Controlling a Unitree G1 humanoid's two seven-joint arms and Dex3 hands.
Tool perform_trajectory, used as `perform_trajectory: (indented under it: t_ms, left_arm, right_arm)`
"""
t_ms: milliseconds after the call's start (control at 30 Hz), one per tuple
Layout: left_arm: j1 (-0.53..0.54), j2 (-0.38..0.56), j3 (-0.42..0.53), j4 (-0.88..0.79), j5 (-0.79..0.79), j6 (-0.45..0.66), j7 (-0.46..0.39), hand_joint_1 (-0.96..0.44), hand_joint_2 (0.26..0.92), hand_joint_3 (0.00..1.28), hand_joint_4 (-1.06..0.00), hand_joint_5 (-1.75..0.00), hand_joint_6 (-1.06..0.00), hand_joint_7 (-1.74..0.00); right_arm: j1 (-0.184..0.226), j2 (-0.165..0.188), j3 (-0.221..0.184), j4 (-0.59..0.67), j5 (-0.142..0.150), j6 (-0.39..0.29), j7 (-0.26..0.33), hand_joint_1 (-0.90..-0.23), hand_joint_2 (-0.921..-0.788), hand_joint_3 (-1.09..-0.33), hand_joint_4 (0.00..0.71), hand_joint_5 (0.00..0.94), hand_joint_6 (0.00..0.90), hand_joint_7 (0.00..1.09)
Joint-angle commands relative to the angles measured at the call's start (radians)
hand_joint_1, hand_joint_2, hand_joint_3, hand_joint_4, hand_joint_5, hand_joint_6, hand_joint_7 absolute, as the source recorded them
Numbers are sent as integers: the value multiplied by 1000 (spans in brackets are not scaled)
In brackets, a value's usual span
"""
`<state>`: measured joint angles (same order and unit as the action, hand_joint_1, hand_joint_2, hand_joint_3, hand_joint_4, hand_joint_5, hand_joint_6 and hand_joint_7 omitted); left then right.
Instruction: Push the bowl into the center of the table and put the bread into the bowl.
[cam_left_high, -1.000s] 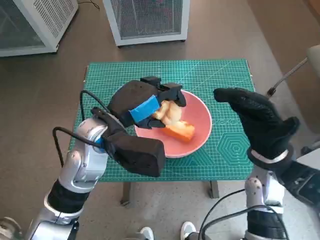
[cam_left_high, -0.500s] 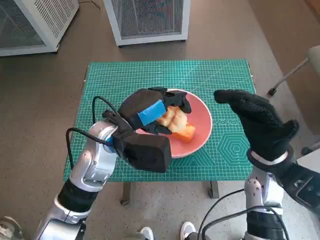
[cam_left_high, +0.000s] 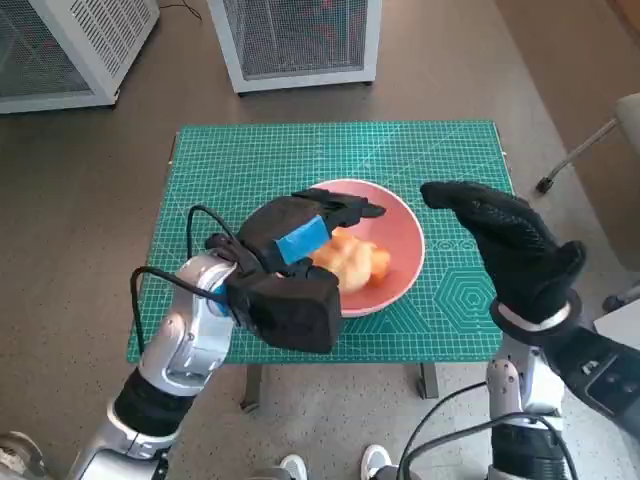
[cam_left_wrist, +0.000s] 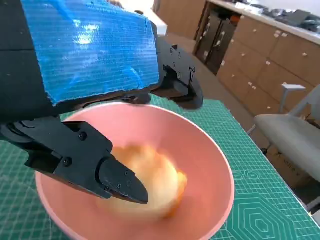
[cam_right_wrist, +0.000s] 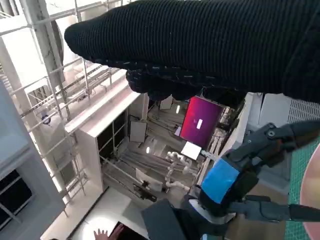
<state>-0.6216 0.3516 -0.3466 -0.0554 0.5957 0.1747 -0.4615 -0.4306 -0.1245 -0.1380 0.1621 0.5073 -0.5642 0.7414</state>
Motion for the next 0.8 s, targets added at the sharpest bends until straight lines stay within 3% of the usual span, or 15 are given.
perform_trajectory:
  t_ms: [33,500,633,800]
  left_arm:
    - [19,13,-6,-18,15,-18,15,-308,791,2,-134,0,-256,-123]
    - [43,16,45,-38,-22,-60,51,-301,788,0,-128,0,-261,-92]
    - [45,16,110,-35,-135,-92,26,-313,788,0,-128,0,-260,-82]
    - [63,-62,253,42,-440,-228,20,-329,801,6,-128,0,-265,-75]
  right_arm:
    - [15,0,5,6,-6,16,-6,-491,-921,-547,345,0,-1,668]
    - [4,-4,3,16,3,39,-4,-497,-921,-551,341,0,-1,666]
    - [-4,-7,-4,25,4,42,-5,-495,-921,-548,323,0,-1,666]
    - [-19,-6,-15,43,-7,34,-19,-493,-921,-543,309,0,-1,658]
